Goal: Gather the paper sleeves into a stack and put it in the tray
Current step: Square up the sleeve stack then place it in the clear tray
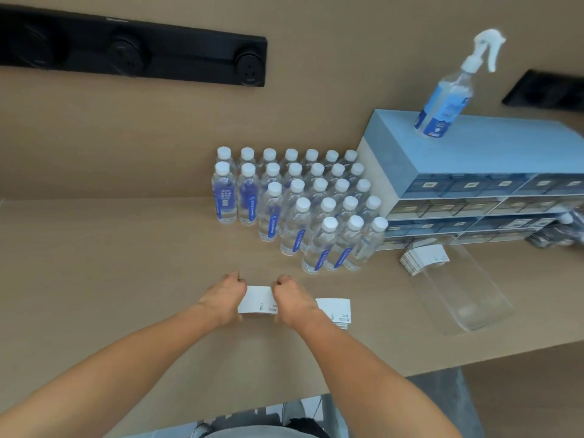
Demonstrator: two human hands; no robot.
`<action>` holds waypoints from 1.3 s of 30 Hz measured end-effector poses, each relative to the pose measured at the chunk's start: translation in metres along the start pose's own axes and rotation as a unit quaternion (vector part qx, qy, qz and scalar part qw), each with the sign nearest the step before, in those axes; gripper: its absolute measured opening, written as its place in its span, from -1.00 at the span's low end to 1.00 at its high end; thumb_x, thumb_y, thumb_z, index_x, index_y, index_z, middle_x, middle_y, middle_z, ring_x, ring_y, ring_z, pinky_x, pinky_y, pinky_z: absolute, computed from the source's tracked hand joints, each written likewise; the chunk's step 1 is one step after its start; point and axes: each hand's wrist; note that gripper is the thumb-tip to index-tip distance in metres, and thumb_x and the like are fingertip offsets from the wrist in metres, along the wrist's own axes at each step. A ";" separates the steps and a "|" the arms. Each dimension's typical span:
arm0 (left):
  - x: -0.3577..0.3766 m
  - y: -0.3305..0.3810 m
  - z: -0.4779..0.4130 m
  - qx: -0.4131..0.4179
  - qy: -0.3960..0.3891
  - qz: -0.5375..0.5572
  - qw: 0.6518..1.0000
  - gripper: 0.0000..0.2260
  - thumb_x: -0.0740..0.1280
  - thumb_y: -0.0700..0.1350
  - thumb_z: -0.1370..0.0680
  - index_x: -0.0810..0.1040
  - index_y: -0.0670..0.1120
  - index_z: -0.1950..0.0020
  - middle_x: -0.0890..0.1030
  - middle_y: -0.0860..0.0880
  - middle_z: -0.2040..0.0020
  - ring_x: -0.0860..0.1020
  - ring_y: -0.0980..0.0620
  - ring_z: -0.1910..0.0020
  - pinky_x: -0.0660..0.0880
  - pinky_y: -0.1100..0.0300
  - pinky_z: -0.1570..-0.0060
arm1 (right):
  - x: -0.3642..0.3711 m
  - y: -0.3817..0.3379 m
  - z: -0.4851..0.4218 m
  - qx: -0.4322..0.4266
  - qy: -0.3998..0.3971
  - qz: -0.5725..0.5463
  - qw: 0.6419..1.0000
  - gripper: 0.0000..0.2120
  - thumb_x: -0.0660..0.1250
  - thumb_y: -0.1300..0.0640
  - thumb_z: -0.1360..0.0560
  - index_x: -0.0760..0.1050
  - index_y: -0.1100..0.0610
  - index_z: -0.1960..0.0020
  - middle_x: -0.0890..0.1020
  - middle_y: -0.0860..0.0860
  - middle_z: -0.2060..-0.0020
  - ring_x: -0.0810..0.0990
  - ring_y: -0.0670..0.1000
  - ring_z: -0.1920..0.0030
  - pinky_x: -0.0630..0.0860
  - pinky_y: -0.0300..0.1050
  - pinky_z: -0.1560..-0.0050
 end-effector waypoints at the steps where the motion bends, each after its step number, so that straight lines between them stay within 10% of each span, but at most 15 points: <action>1: -0.003 0.011 -0.005 0.001 0.001 -0.002 1.000 -0.53 0.50 -0.07 -0.41 0.43 -0.17 -0.23 0.38 -0.12 -0.23 0.44 -0.12 -0.22 0.51 0.02 -0.17 | -0.005 0.012 0.002 -0.003 0.003 -0.003 1.000 -0.55 0.49 0.33 -0.33 0.46 0.27 -0.18 0.43 0.15 -0.16 0.48 0.18 -0.18 0.50 -0.01 -0.13; 39: 0.025 0.156 -0.045 -0.041 -0.047 0.057 0.996 -0.54 0.51 -0.01 -0.38 0.51 -0.08 -0.22 0.48 -0.08 -0.18 0.50 -0.08 -0.21 0.51 0.12 -0.18 | 0.005 0.177 0.017 -0.025 -0.067 -0.026 0.997 -0.33 0.59 0.01 -0.25 0.45 0.19 -0.27 0.43 0.11 -0.22 0.43 0.17 -0.27 0.48 0.00 -0.21</action>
Point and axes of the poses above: each hand's wrist, its own z-axis away from the middle knuckle, its own x-axis out of the palm, y = z × x
